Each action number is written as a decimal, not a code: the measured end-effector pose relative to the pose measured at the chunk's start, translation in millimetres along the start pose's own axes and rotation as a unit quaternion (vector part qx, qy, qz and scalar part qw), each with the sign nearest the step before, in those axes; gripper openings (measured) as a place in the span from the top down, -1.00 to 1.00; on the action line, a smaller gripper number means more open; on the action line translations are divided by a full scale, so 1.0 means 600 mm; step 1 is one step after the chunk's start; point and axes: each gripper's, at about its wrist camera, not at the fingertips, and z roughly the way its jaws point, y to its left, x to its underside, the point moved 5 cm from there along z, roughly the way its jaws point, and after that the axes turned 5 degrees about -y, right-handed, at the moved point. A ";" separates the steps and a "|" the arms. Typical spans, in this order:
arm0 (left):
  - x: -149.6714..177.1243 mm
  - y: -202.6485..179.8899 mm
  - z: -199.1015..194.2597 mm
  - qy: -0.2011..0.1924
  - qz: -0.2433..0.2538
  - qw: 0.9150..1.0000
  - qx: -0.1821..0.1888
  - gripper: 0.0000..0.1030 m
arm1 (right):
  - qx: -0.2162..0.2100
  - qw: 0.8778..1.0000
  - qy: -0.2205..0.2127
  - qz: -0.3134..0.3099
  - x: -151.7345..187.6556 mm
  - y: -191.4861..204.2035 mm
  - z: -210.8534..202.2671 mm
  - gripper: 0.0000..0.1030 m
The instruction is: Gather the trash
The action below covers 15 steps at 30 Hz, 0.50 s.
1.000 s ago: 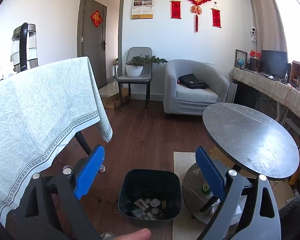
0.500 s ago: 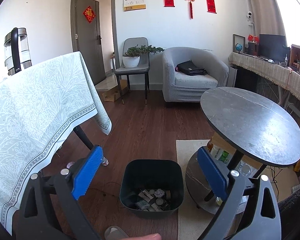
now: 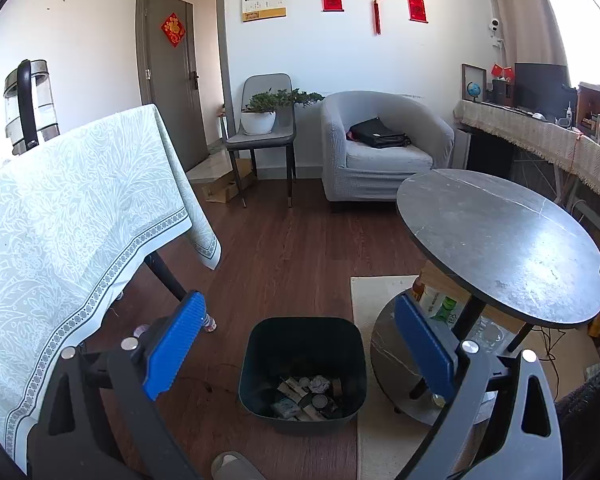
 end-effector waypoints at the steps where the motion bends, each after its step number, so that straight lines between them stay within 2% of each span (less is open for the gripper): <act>1: 0.000 0.001 0.000 0.000 -0.002 1.000 0.001 -0.89 | 0.000 1.000 0.000 0.000 0.000 0.000 0.000 -0.90; 15: -0.002 0.009 -0.001 0.000 -0.017 1.000 0.008 -0.89 | 0.000 1.000 0.000 -0.001 0.000 -0.001 0.000 -0.90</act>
